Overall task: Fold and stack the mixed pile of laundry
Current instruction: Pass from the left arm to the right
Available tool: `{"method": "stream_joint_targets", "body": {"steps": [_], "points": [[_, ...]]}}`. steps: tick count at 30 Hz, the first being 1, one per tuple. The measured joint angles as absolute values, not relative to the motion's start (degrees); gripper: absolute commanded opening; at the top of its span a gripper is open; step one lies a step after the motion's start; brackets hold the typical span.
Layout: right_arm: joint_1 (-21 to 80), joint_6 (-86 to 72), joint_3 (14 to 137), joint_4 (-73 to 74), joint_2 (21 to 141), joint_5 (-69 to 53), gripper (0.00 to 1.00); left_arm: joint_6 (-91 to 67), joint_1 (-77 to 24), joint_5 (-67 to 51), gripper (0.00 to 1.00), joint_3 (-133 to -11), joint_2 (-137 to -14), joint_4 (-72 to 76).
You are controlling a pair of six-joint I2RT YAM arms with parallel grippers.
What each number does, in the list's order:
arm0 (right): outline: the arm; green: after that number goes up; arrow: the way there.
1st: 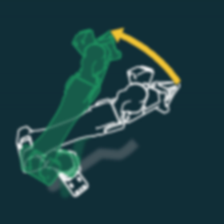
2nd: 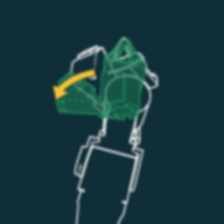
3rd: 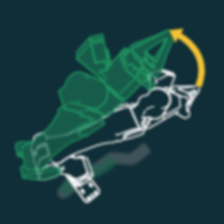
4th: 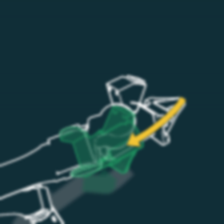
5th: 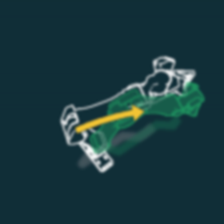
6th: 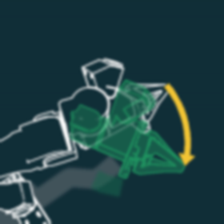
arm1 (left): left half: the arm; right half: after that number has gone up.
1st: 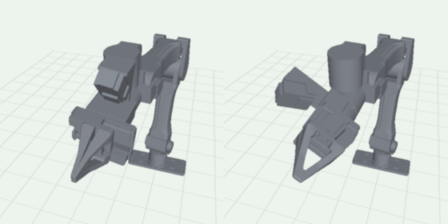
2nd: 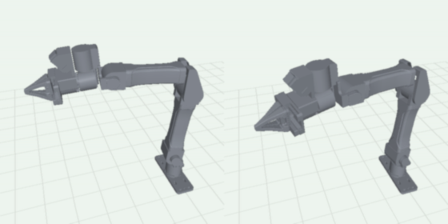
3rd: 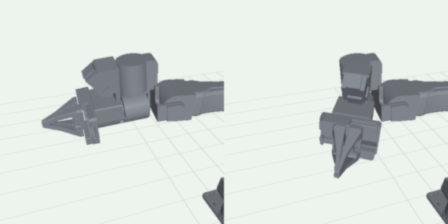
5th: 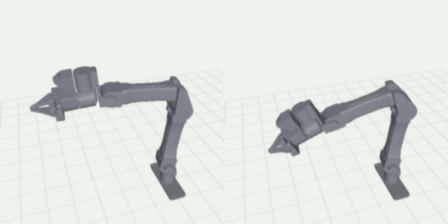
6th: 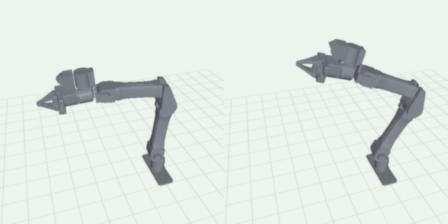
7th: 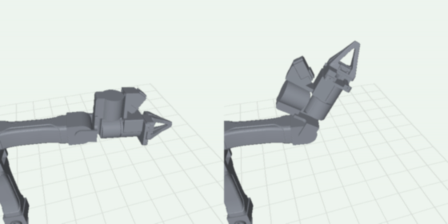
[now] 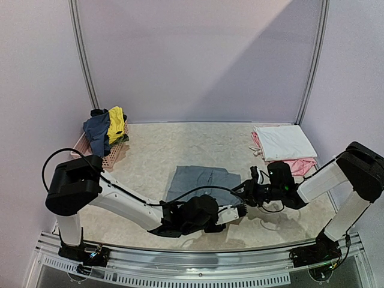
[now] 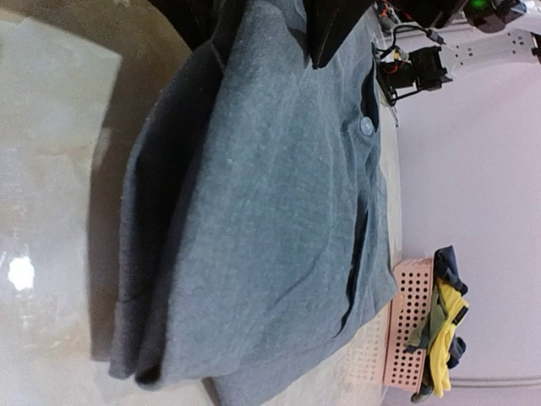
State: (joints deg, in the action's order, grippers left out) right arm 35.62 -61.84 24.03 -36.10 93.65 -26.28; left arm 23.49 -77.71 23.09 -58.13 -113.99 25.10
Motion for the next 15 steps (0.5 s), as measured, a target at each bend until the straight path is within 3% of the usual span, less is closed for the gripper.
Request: {"method": "stream_joint_targets", "body": {"steps": [3,6,10,15], "points": [[35.62,-61.67,24.53,-36.01,93.65,-26.26,0.04,23.22,-77.71,22.70,0.52,-58.06,-113.99,25.28],[35.62,-61.28,25.67,-34.74,93.73,-26.20,0.00,22.72,-77.73,21.19,0.81,-57.58,-113.49,25.32],[35.62,-59.48,27.90,-31.22,93.76,-26.17,0.00,20.86,-78.08,19.79,0.90,-55.27,-109.62,24.36],[35.55,-55.88,31.57,-23.88,93.73,-25.98,0.00,16.80,-78.24,19.51,0.93,-52.29,-101.01,22.76]]}}
